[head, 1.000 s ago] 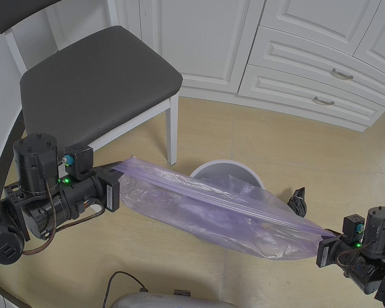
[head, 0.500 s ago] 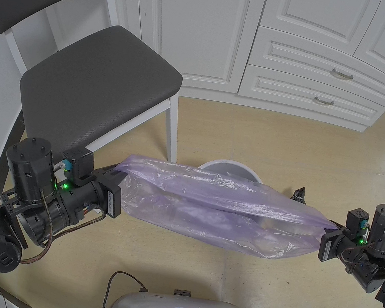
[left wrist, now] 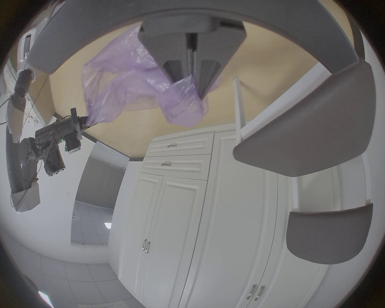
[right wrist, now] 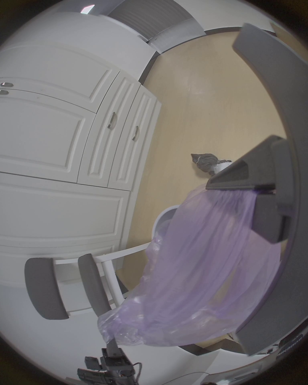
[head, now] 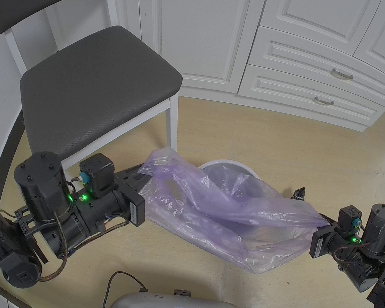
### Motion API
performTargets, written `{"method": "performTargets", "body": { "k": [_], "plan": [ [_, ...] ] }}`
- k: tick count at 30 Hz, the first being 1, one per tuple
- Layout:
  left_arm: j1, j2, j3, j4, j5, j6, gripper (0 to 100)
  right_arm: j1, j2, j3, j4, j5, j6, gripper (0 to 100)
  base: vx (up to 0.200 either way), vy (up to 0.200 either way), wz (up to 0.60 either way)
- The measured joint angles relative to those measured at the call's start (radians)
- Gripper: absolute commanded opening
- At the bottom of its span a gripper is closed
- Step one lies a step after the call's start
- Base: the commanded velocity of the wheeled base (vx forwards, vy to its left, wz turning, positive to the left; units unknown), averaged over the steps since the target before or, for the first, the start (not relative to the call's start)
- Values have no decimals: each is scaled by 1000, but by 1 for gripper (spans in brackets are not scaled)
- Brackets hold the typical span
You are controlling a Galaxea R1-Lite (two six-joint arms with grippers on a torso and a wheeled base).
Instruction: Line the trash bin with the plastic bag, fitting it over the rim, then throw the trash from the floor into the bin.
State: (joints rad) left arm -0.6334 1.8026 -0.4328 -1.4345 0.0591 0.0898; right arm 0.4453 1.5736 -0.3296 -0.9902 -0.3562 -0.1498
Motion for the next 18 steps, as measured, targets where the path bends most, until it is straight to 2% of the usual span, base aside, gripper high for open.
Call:
{"method": "performTargets", "body": {
  "k": [6,10,18],
  "plan": [
    [-42,74,-50,-49,-12,0,0,30,27,-13,-92,18,-5,0,0,0,0],
    [-73,101,-75,-54,-13,-10,0,53,42,-39,-97,30,4,0,0,0,0],
    [-119,132,-83,-91,3,-36,0,85,57,-85,-48,34,124,0,0,0,0]
  ]
}}
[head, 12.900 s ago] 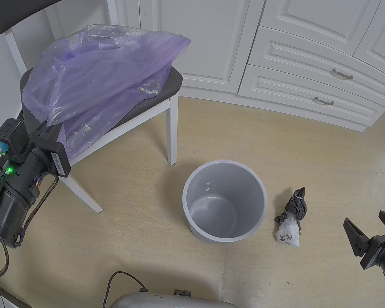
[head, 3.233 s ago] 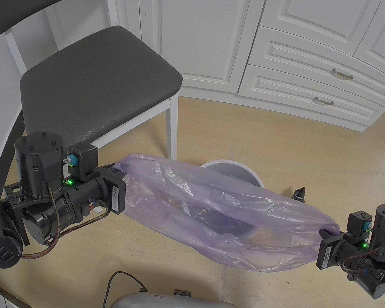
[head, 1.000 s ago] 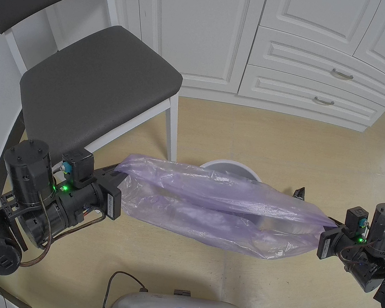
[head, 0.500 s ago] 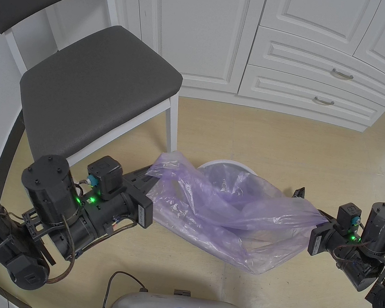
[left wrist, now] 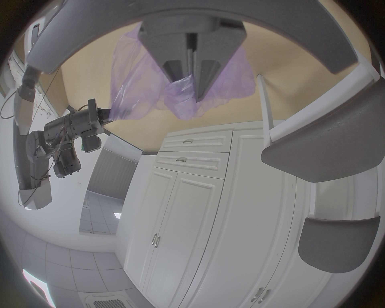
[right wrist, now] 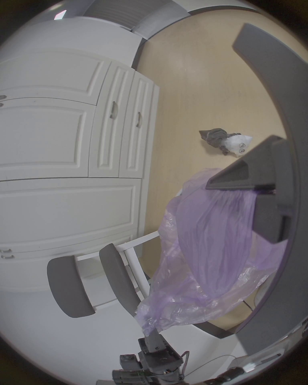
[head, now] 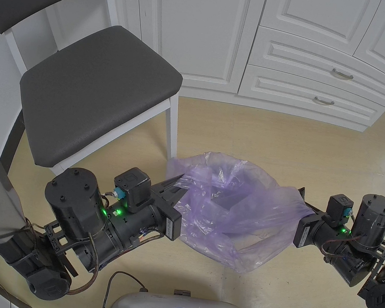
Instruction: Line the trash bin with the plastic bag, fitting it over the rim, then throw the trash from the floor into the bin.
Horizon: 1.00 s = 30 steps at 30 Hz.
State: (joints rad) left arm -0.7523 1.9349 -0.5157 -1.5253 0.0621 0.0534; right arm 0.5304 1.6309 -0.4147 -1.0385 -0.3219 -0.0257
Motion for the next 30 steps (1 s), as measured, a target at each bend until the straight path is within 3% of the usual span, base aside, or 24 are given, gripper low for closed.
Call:
{"method": "performTargets", "body": {
  "k": [7,11,14,19,30],
  "plan": [
    [-12,7,7,-5,7,-2,0,26,-21,-79,280,5,120,0,0,0,0],
    [-14,6,9,-5,12,-3,0,37,-51,-166,521,46,230,0,0,0,0],
    [-17,6,9,-5,14,-3,0,39,-76,-216,617,76,290,0,0,0,0],
    [-37,4,7,-5,17,-8,0,48,-113,-256,646,91,321,0,0,0,0],
    [-62,-6,9,-5,34,-9,0,75,-133,-231,584,28,248,0,0,0,0]
  ]
}}
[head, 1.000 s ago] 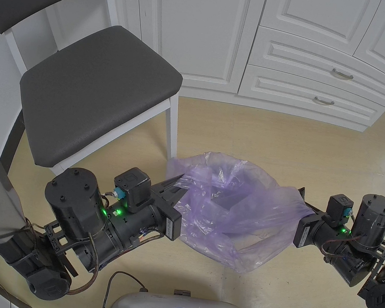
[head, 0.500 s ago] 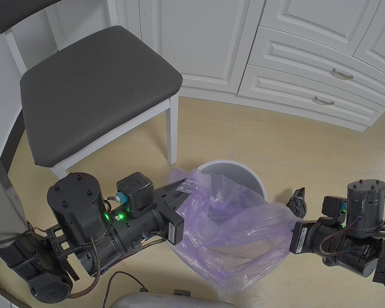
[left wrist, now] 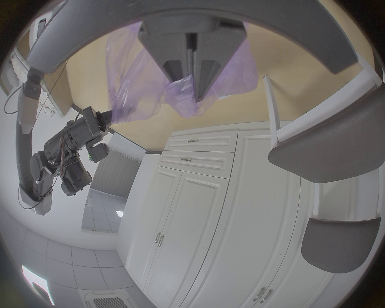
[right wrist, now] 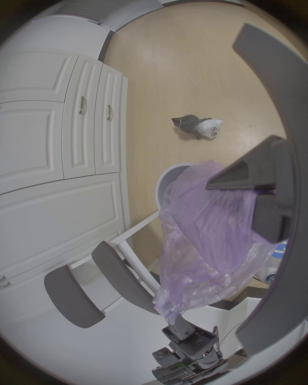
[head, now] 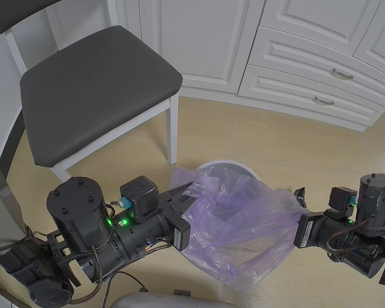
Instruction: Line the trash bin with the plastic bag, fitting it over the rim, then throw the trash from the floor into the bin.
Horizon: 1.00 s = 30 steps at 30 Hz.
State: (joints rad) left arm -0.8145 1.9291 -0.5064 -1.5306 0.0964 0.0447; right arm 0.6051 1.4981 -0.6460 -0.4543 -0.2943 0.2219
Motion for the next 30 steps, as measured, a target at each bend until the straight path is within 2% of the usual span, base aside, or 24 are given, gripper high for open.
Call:
{"method": "performTargets", "body": {
  "k": [8,19,24,30],
  "plan": [
    [-12,1,-6,0,3,-13,0,19,27,47,-126,-43,-59,0,0,0,0],
    [-24,21,-33,0,21,-45,0,76,84,61,-187,-104,-60,0,0,0,0],
    [-25,59,-67,0,56,-57,0,82,116,69,-281,-113,-60,0,0,0,0],
    [-28,115,-124,0,77,-114,0,83,170,84,-368,-114,-57,0,0,0,0]
  ]
}}
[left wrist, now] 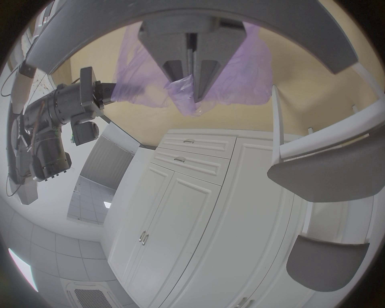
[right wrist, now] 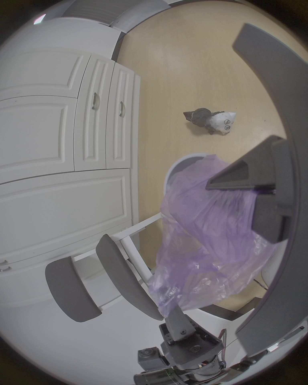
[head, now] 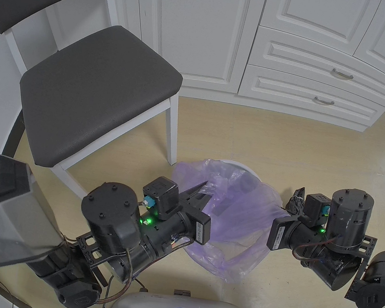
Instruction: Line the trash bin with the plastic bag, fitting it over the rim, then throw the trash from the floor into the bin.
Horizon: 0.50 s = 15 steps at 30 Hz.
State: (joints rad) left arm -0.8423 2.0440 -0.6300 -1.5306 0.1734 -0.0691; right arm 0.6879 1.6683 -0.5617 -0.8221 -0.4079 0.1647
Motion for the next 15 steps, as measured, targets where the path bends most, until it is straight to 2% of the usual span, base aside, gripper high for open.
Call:
{"method": "performTargets", "body": {
  "k": [6,15],
  "plan": [
    [4,63,-51,0,7,-22,0,-9,43,5,-15,10,8,0,0,0,0],
    [14,133,-96,0,8,-85,0,-29,104,-9,-25,58,78,0,0,0,0]
  ]
}}
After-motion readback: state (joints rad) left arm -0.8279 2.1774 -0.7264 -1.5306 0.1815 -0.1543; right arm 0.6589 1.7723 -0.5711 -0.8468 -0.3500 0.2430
